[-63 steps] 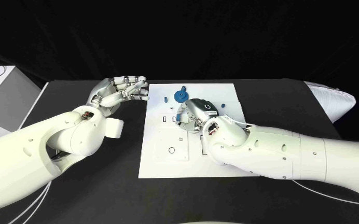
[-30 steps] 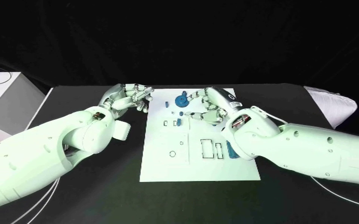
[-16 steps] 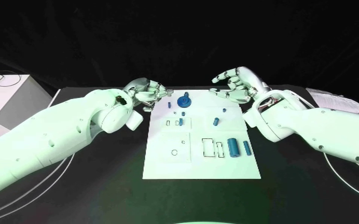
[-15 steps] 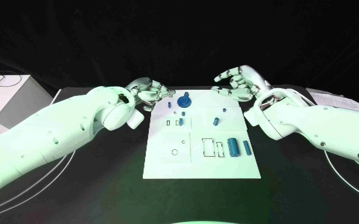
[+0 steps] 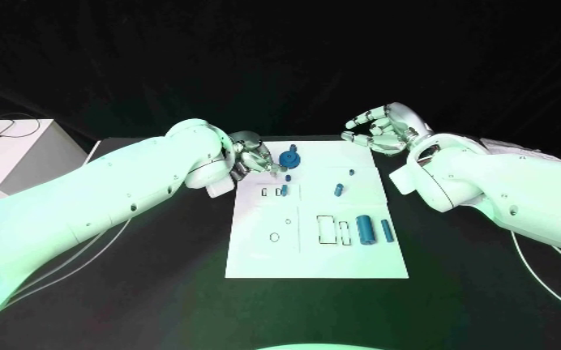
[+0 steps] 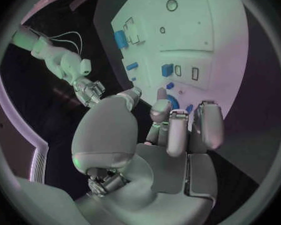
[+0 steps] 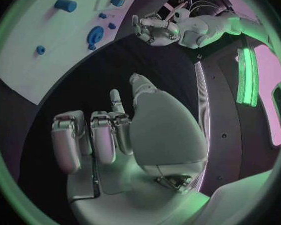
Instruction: Assemble the parts on the task board
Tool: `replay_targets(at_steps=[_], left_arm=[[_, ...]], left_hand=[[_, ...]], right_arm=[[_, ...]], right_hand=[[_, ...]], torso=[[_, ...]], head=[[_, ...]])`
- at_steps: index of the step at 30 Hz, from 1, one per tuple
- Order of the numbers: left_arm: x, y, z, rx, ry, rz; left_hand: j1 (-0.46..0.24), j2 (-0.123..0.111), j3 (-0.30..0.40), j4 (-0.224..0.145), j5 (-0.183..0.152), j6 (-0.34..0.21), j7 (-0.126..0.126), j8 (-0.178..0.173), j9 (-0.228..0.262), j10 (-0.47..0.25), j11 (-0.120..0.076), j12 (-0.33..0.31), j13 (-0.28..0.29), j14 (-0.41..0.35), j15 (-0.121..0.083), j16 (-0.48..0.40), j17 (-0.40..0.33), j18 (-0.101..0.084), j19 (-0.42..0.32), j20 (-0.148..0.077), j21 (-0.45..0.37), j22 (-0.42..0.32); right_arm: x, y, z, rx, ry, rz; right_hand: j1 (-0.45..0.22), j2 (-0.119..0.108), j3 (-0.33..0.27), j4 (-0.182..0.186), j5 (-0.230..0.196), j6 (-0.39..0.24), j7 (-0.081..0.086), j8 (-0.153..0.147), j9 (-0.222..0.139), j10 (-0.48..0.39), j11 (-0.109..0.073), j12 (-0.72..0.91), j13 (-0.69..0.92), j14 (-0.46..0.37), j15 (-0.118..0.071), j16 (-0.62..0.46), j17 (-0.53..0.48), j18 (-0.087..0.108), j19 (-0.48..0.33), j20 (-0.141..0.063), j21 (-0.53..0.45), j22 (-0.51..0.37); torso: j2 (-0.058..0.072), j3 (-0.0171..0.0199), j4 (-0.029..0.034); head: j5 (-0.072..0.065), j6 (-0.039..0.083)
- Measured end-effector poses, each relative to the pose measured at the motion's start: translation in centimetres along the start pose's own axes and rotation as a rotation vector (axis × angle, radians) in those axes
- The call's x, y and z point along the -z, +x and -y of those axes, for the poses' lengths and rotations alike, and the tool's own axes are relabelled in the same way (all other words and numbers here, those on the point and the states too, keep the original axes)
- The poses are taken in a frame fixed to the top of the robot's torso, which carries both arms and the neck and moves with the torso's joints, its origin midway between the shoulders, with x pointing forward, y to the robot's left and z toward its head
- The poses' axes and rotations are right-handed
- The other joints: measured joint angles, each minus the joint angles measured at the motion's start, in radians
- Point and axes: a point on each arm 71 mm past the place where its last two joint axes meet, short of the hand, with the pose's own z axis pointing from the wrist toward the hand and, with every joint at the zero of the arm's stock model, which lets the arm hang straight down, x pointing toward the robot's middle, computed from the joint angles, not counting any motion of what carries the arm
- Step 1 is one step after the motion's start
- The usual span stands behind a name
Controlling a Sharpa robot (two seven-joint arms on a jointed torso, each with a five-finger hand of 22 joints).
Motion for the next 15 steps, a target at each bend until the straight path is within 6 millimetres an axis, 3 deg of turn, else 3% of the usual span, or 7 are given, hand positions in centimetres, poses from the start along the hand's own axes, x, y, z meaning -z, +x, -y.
replay_targets(at_steps=[5,15], left_arm=[[-0.7,-0.2,-0.1,-0.083,-0.058,-0.014],[-1.9,0.7,1.0,-0.154,-0.094,-0.047]], left_hand=[[-0.031,0.012,-0.024,0.001,0.000,0.004,-0.004,0.007,0.007,0.000,0.000,0.000,0.007,0.002,-0.001,0.000,0.000,0.000,0.003,-0.003,0.000,0.002],[-0.048,0.013,-0.037,-0.001,0.000,0.004,-0.004,0.011,0.010,-0.006,-0.006,-0.006,-0.012,0.001,-0.001,0.000,0.000,0.000,0.003,-0.004,0.000,-0.005]], right_arm=[[0.0,0.0,0.1,-0.004,0.011,-0.003],[-0.1,0.1,0.2,0.000,0.024,-0.005]], right_hand=[[0.000,0.000,0.000,0.000,0.000,0.000,0.000,0.000,0.000,0.000,0.000,0.000,0.000,0.000,0.000,0.000,0.000,0.000,0.000,0.000,0.000,0.000],[0.000,0.000,0.000,0.000,0.000,0.000,0.000,0.000,0.000,0.000,0.000,0.000,0.000,0.000,0.000,0.000,0.001,0.000,0.000,0.000,0.000,0.000]], torso=[[0.001,-0.0011,-0.0006],[0.008,-0.0017,-0.0024]], head=[[0.001,0.001],[0.000,-0.006]])
